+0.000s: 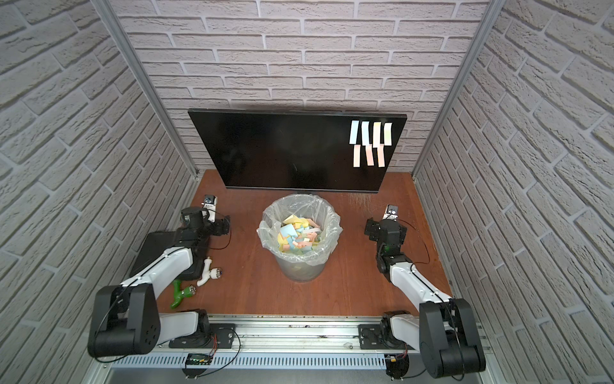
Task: Remove the sticky note from the monitor
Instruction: Adjust the trash bin at the center of the board.
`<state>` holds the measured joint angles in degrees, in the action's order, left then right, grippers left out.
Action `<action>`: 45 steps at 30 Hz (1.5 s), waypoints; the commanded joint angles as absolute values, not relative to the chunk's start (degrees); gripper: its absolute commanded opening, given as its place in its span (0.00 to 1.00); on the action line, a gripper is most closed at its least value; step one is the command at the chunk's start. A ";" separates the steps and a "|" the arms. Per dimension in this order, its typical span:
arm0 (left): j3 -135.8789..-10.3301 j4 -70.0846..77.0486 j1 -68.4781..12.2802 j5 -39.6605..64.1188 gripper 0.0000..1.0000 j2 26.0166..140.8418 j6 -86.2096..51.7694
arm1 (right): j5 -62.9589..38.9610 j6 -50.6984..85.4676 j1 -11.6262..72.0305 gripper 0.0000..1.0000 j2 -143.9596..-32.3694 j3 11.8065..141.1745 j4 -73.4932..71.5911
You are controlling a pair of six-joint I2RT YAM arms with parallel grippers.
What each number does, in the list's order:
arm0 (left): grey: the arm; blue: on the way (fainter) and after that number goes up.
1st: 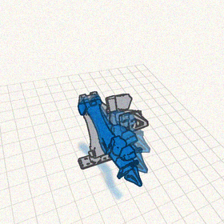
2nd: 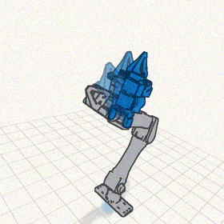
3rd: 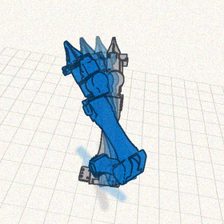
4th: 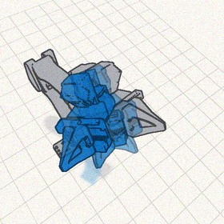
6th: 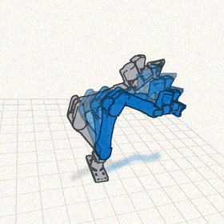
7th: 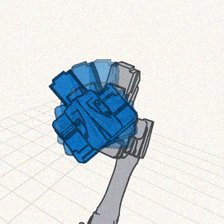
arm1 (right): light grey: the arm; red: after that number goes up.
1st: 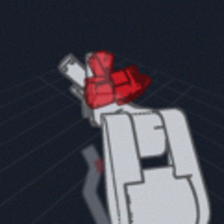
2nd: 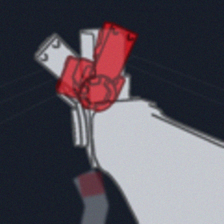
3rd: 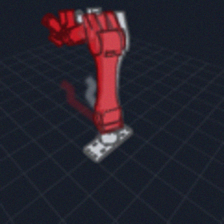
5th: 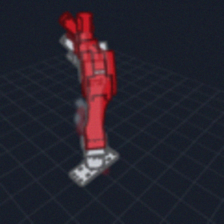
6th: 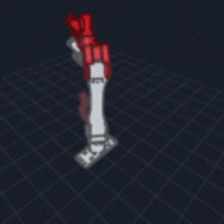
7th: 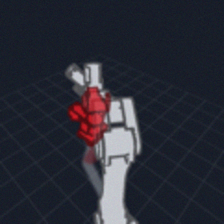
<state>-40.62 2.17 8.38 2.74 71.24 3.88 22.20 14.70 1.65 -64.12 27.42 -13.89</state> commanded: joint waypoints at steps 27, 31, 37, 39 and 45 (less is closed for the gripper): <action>-97.12 -63.59 -19.13 14.19 0.86 80.34 -3.00 | 13.01 35.21 -0.86 0.91 -34.56 41.45 34.23; -98.19 -61.06 -20.52 13.19 0.87 82.99 -3.94 | 12.11 35.71 -0.80 0.89 -35.34 41.94 34.11; -94.42 -56.86 -22.31 10.35 0.80 84.41 -5.09 | 12.13 36.12 -0.80 0.88 -35.22 42.81 34.71; -93.28 -55.84 -23.15 9.79 0.79 84.86 -5.60 | 12.30 36.05 -0.87 0.87 -35.00 43.32 34.78; -92.79 -55.27 -24.21 9.64 0.69 87.41 -6.25 | 12.12 35.96 -0.80 0.85 -34.74 45.89 35.21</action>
<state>-93.49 -57.95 -23.77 10.48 86.37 -5.34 12.10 35.64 -0.86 -35.38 43.81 36.27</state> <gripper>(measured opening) 0.700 0.856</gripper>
